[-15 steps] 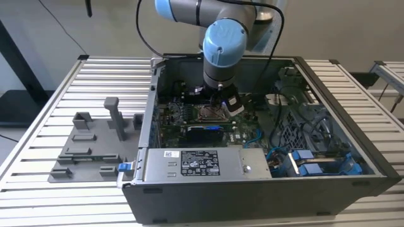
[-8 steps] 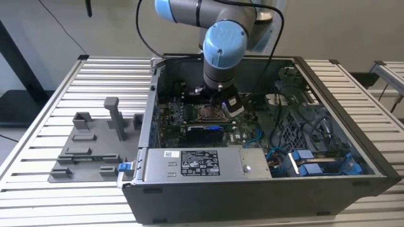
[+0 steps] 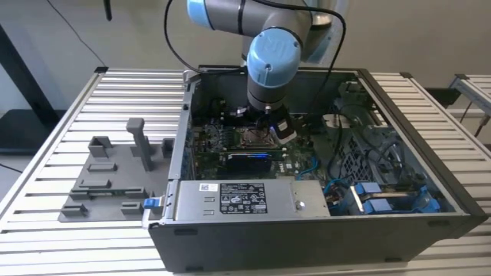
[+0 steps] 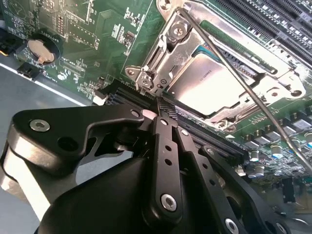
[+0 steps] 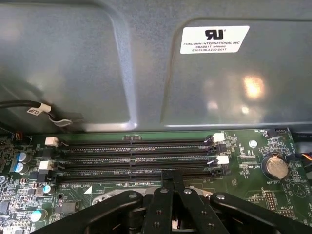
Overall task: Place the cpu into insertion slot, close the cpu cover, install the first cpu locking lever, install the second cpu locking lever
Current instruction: 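Install the first cpu locking lever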
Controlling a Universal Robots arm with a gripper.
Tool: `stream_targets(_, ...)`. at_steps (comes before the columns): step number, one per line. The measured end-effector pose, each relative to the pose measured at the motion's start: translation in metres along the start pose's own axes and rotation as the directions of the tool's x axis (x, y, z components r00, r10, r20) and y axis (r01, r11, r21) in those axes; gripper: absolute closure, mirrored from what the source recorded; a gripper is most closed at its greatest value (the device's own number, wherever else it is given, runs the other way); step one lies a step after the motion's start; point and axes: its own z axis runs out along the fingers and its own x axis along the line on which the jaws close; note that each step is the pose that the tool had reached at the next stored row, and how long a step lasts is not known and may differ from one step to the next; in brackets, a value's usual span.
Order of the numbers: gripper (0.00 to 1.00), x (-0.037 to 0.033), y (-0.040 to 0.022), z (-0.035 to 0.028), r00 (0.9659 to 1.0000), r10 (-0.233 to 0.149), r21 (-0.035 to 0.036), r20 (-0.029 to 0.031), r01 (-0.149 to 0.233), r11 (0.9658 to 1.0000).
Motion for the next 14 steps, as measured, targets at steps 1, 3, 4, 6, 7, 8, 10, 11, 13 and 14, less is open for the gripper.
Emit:
stream_targets(1,0.89,0.0000,-0.0003,0.0000,1.0000,0.001,-0.0065,-0.0005,-0.001,1.0000)
stream_targets(3,0.89,0.0001,-0.0005,0.0007,1.0000,0.002,-0.0236,-0.0011,-0.002,0.9997)
stream_targets(4,0.89,0.0000,-0.0005,0.0013,1.0000,0.003,-0.0325,-0.0011,-0.003,0.9995)
stream_targets(6,0.89,0.0000,-0.0009,0.0019,1.0000,0.004,-0.0481,-0.0018,-0.004,0.9988)
stream_targets(7,0.89,0.0000,-0.0011,0.0017,1.0000,0.004,-0.0540,-0.0023,-0.005,0.9985)
stream_targets(8,0.89,-0.0001,-0.0011,0.0017,1.0000,0.005,-0.0586,-0.0025,-0.005,0.9983)
stream_targets(10,0.89,-0.0005,0.0001,-0.0006,1.0000,0.007,-0.0605,-0.0059,-0.007,0.9981)
stream_targets(11,0.89,-0.0007,0.0013,-0.0030,0.9999,0.008,-0.0610,-0.0076,-0.008,0.9981)
stream_targets(13,0.89,-0.0010,0.0038,-0.0087,0.9999,0.009,-0.0610,-0.0093,-0.009,0.9981)
stream_targets(14,0.89,-0.0007,0.0048,-0.0114,0.9999,0.009,-0.0611,-0.0094,-0.010,0.9981)
